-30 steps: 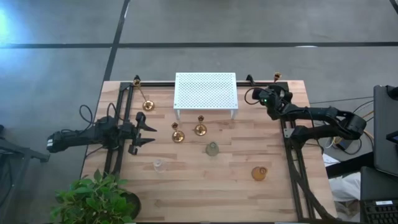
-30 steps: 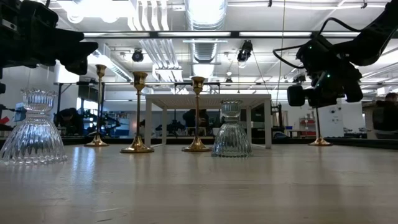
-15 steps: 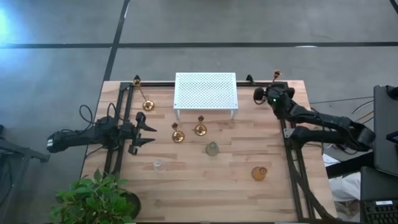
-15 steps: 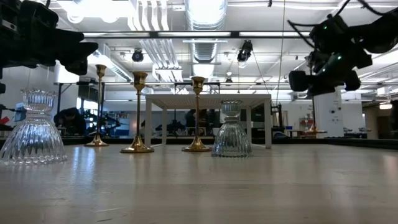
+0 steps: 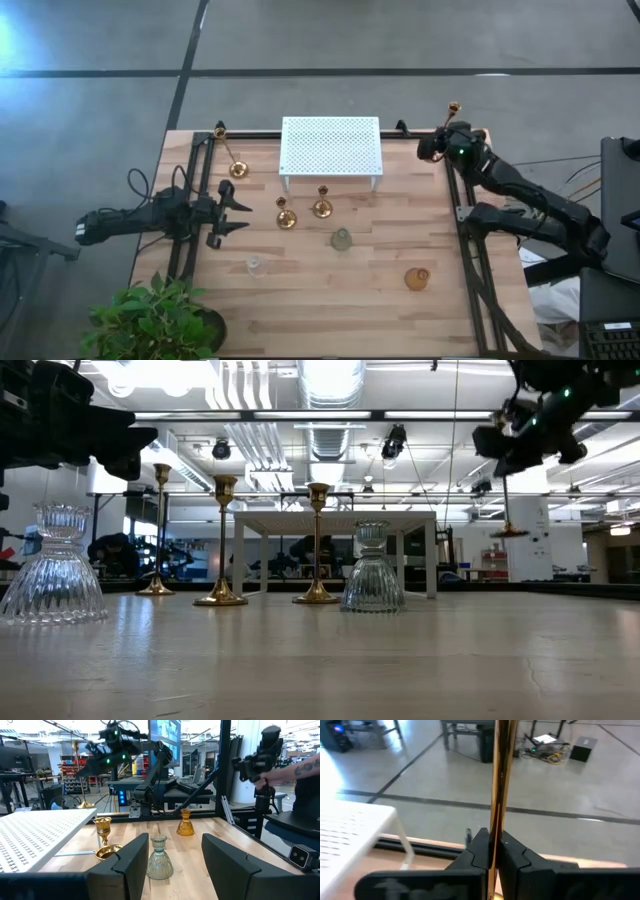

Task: Pick & Place candle stick holders
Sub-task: Put the right large gold candlestick on the shelf

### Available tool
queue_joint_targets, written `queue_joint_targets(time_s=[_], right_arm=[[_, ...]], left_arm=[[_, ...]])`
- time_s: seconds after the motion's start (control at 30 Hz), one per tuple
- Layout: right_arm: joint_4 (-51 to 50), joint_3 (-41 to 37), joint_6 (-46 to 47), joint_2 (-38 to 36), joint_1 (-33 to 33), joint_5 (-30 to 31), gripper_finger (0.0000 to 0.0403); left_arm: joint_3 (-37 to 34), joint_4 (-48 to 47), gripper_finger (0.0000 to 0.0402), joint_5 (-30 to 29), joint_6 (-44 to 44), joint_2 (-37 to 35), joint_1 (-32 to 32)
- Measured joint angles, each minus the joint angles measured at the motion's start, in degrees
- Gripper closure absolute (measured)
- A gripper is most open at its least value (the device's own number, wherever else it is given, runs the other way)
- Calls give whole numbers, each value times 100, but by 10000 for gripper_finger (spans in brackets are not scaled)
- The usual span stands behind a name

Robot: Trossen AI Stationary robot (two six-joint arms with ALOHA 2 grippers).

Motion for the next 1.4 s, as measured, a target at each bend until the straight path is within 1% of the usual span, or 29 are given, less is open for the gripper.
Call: queue_joint_targets(time_s=[0.13, 0.37, 0.43, 0.5, 0.6, 0.73, 0.8, 0.9, 1.03, 1.17, 1.3, 1.4], right_arm=[[-403, 688, -168, 93, 0, -369, 393], [-456, 1672, -476, 357, 19, -772, 392], [-468, 1935, -497, 510, 145, -792, 392], [-589, 2210, -527, 742, 374, -781, 392], [-645, 2568, -592, 1206, 920, -637, 392], [-661, 2997, -727, 1918, 1764, 56, 392], [-586, 3153, -572, 2239, 1975, 36, 392], [-17, 3258, -425, 2626, 2115, -276, 392], [744, 3261, -486, 3020, 2011, -606, 392], [775, 3254, -495, 3319, 1642, -766, 392], [781, 3393, -580, 3590, 1182, -1275, 392], [800, 3642, -786, 3795, 899, -1519, 392]], left_arm=[[0, -3, 211, 0, 0, 0, 0], [0, -10, 211, 0, 0, 0, 0], [0, -11, 211, 0, 0, 0, 0], [0, -17, 211, 0, 0, -2, 0], [0, -26, 211, 0, 0, -1, -2], [0, -26, 211, 0, 0, 0, -2], [0, -26, 211, 0, 0, 0, -2], [0, -25, 211, 0, 0, 0, -2], [0, -20, 211, 0, 0, 0, -7], [0, -13, 211, 0, 0, 0, -7], [0, -10, 211, 0, 0, 0, -7], [0, -11, 211, 0, 0, 0, -7]])
